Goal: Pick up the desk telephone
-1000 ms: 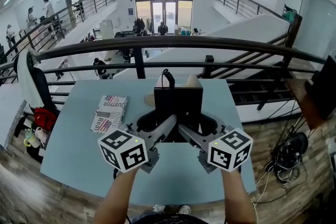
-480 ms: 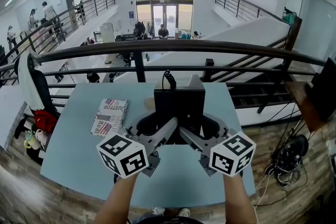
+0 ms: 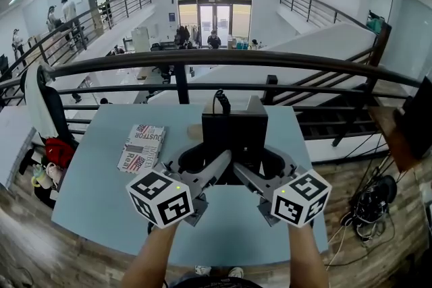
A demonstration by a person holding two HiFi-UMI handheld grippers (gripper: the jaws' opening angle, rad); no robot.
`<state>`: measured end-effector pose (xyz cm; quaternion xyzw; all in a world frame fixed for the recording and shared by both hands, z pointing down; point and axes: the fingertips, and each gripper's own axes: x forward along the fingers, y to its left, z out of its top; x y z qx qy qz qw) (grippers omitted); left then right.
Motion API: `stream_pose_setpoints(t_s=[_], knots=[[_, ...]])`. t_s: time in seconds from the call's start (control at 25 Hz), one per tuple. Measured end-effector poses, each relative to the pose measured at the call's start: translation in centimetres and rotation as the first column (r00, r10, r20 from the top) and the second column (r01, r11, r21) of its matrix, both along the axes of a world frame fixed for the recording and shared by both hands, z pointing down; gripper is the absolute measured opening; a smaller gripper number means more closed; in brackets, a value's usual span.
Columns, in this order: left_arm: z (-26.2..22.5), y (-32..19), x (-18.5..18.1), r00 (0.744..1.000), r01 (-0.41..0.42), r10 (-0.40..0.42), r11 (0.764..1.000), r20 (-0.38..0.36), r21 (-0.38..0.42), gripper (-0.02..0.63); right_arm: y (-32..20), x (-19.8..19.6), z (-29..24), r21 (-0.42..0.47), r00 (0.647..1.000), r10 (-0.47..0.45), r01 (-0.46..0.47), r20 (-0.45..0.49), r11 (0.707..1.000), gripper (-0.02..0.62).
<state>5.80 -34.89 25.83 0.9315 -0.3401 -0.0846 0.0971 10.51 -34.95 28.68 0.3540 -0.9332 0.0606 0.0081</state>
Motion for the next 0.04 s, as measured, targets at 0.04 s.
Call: stream_pose_setpoints(t_s=[0.04], knots=[[0.03, -0.05, 0.01, 1.0, 0.0, 0.0, 1.0, 0.001, 0.0, 0.186, -0.06, 0.01, 0.04, -0.001, 1.0, 0.001, -0.001, 0.0, 1.0, 0.267]])
